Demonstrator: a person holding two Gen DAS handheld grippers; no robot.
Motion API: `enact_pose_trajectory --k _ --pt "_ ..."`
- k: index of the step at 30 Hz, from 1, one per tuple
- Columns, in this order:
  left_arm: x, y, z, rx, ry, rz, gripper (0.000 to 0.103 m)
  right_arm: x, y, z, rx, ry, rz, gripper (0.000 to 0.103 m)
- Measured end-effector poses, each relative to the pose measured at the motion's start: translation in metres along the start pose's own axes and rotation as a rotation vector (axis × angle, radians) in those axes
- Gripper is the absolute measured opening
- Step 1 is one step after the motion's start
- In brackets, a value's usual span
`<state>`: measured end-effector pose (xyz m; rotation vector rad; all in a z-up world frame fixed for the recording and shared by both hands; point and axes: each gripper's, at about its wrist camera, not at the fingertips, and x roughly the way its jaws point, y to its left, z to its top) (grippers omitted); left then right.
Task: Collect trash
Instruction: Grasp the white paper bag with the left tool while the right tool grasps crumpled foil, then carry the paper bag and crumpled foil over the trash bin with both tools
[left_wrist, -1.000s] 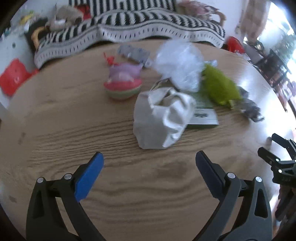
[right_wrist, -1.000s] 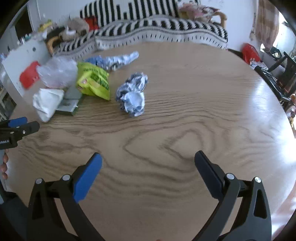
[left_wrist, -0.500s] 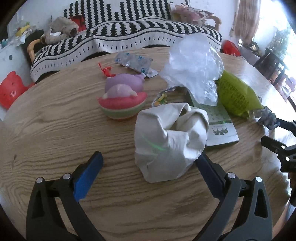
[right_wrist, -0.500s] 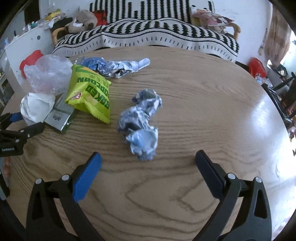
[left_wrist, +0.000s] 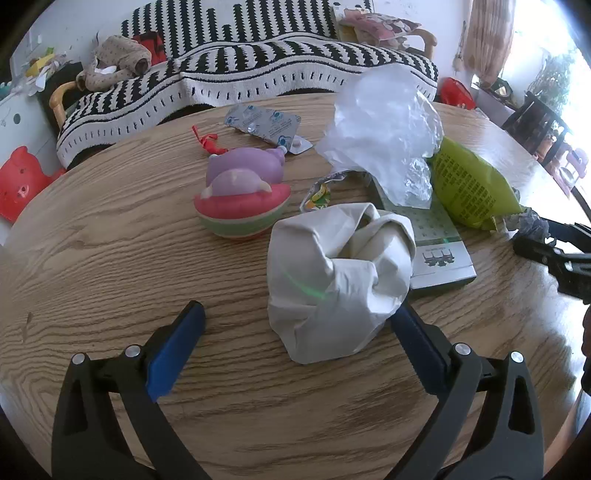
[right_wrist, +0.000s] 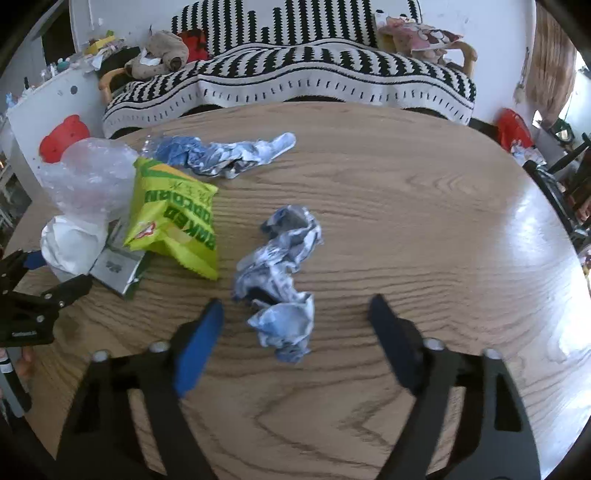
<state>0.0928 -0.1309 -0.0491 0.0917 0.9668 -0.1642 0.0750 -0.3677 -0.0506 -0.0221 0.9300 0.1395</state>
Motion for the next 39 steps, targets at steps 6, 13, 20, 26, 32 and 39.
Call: enact_pose_trajectory --k 6,13,20,26,32,39 --pt "-0.008 0.004 0.001 -0.01 -0.04 0.017 0.049 -0.005 -0.01 -0.001 0.064 -0.001 0.048 0.021" --pt "-0.011 0.0 0.001 -0.011 -0.046 0.017 0.045 -0.013 -0.009 -0.011 0.086 -0.018 0.042 0.02" --pt "-0.028 -0.004 0.003 -0.011 -0.087 -0.033 0.044 -0.033 -0.002 -0.016 0.079 -0.085 0.005 0.02" --pt "-0.037 0.003 0.005 -0.047 -0.107 -0.079 0.044 -0.037 0.001 -0.017 0.101 -0.1 0.006 0.02" --pt "-0.05 -0.002 0.006 -0.031 -0.142 -0.077 0.044 -0.04 0.008 -0.018 0.091 -0.108 -0.018 0.02" --pt "-0.077 -0.007 0.005 -0.018 -0.191 -0.105 0.044 -0.057 0.006 -0.024 0.11 -0.118 -0.03 0.02"
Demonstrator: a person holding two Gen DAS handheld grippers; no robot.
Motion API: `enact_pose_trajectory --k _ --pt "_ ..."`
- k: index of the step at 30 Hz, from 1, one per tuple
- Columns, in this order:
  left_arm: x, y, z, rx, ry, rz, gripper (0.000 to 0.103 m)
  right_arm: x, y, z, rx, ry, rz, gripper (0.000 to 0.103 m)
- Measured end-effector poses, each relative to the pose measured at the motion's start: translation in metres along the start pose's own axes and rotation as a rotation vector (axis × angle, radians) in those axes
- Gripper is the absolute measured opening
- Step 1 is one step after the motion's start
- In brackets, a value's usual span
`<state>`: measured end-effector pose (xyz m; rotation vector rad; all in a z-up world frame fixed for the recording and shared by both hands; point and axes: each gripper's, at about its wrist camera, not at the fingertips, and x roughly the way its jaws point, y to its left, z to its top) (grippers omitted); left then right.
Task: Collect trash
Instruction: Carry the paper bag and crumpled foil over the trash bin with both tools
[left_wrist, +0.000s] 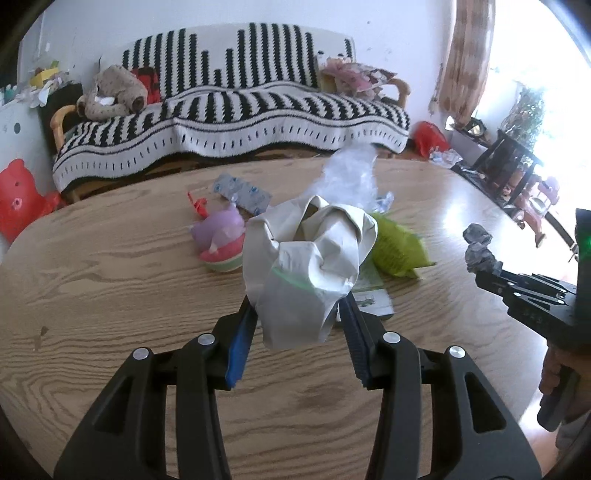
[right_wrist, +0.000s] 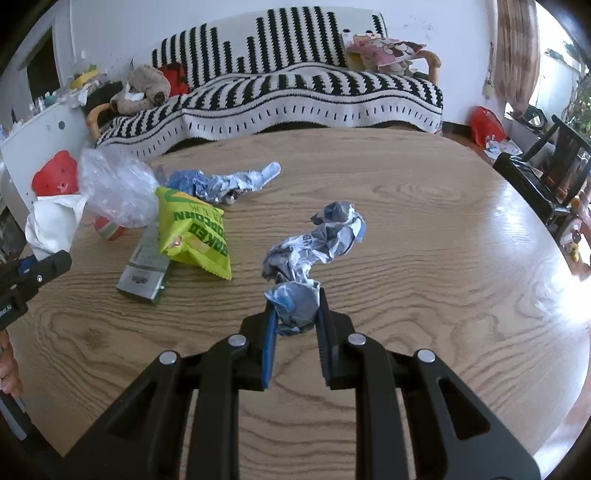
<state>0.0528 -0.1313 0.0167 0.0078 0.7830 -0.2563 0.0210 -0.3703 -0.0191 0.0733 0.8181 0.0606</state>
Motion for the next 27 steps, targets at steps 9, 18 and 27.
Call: enact_pose_trajectory --k 9,18,27 --pt "-0.063 -0.047 -0.026 0.002 -0.027 -0.091 0.044 -0.08 -0.025 -0.027 0.032 -0.07 -0.007 0.02" --pt "-0.12 -0.16 -0.07 0.177 0.007 -0.252 0.045 -0.18 -0.056 -0.076 0.075 -0.16 -0.017 0.02" --pt "-0.111 -0.197 -0.122 0.158 0.158 -0.321 0.045 -0.222 -0.085 -0.156 0.141 -0.121 0.007 0.02"
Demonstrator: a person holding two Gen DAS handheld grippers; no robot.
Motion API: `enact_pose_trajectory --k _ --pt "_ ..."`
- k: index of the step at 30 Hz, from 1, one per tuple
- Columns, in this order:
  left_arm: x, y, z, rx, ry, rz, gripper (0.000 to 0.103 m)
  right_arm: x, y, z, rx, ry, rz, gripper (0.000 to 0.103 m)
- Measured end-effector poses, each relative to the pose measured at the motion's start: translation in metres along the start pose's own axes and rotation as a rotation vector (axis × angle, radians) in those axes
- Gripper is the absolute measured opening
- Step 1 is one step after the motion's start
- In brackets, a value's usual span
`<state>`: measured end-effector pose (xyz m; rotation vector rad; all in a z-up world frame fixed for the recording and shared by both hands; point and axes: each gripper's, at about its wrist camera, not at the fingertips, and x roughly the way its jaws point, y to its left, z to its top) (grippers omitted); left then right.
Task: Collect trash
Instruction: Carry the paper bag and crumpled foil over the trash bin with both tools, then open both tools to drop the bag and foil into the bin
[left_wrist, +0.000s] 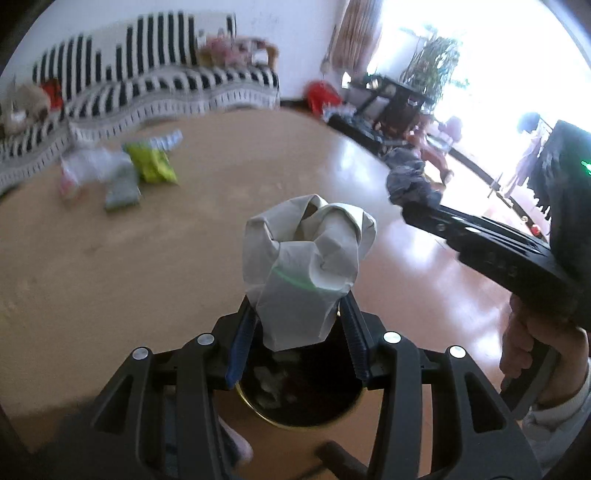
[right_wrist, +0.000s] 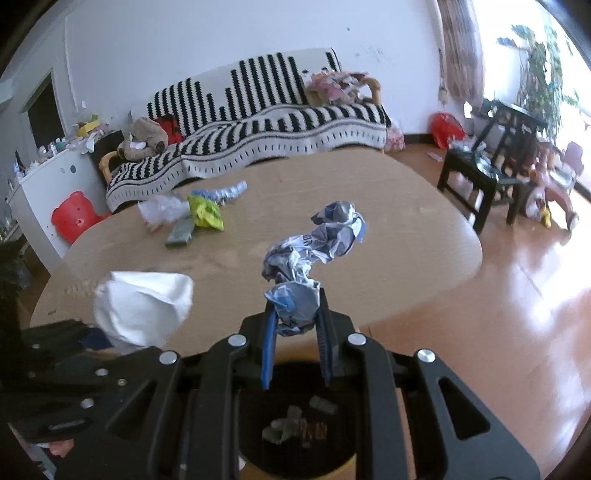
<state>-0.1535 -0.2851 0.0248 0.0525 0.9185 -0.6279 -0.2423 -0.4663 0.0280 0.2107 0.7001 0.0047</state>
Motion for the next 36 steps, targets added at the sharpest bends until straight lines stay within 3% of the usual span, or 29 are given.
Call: enact_pose_trajectory --k 8,10,14,18,24,36 --pt "0.07 -0.014 -0.055 -0.028 0.187 0.004 0.045 0.032 -0.031 -0.089 0.103 0.202 0.036 0.02" --pt "0.092 -0.016 -0.068 -0.007 0.238 0.054 0.045 0.047 -0.041 -0.102 0.145 0.245 0.048 0.02" --pt "0.122 -0.013 -0.07 -0.006 0.3 0.077 0.045 0.095 -0.063 -0.133 0.26 0.378 0.086 0.02" --pt "0.167 -0.006 -0.08 -0.015 0.438 0.075 0.045 0.126 -0.075 -0.154 0.327 0.457 0.091 0.02" --pt "0.197 0.0 -0.087 -0.023 0.504 0.075 0.045 0.147 -0.082 -0.157 0.357 0.501 0.083 0.02" --pt "0.198 -0.004 -0.089 -0.038 0.5 0.056 0.045 0.156 -0.085 -0.152 0.345 0.52 0.075 0.02"
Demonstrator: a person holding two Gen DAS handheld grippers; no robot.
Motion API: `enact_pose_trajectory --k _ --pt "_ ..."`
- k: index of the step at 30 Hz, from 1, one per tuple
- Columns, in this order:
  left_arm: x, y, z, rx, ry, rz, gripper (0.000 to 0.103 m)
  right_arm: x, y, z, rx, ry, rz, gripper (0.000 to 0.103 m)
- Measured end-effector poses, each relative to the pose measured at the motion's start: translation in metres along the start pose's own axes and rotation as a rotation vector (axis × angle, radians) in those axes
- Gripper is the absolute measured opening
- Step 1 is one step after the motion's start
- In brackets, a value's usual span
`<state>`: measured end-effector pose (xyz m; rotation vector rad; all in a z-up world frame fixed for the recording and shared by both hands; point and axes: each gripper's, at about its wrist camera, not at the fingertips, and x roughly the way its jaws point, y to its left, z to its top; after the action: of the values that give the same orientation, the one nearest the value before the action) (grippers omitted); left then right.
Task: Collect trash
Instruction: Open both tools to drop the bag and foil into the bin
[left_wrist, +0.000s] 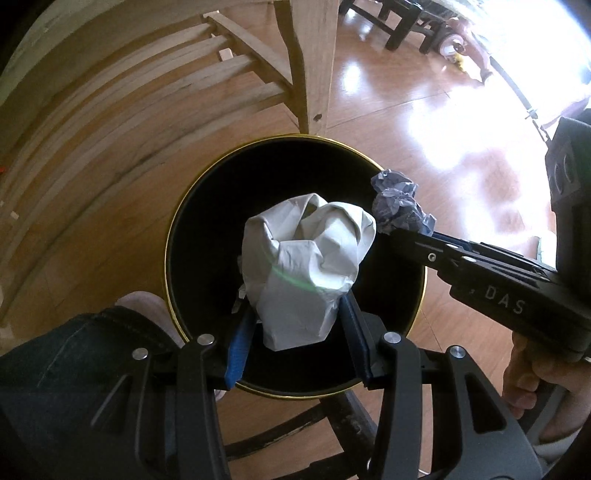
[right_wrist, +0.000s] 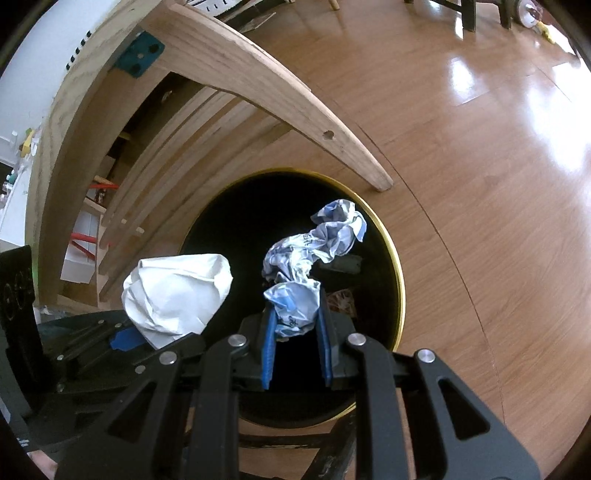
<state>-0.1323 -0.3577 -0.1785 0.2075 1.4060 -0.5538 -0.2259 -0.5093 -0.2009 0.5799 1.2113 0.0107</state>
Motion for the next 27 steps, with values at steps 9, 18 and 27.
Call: enact_pose_trajectory --k 9,18,27 --pt "-0.01 -0.002 -0.004 -0.03 -0.023 -0.06 0.097 -0.049 0.002 0.004 -0.015 -0.08 0.03 0.096" --pt "-0.108 -0.043 -0.02 0.066 -0.291 -0.003 0.097 -0.163 0.021 0.022 -0.087 -0.435 -0.051 0.096" --pt "-0.222 0.051 0.016 -0.118 -0.51 0.145 0.097 -0.149 0.118 0.073 -0.343 -0.494 -0.122 0.096"
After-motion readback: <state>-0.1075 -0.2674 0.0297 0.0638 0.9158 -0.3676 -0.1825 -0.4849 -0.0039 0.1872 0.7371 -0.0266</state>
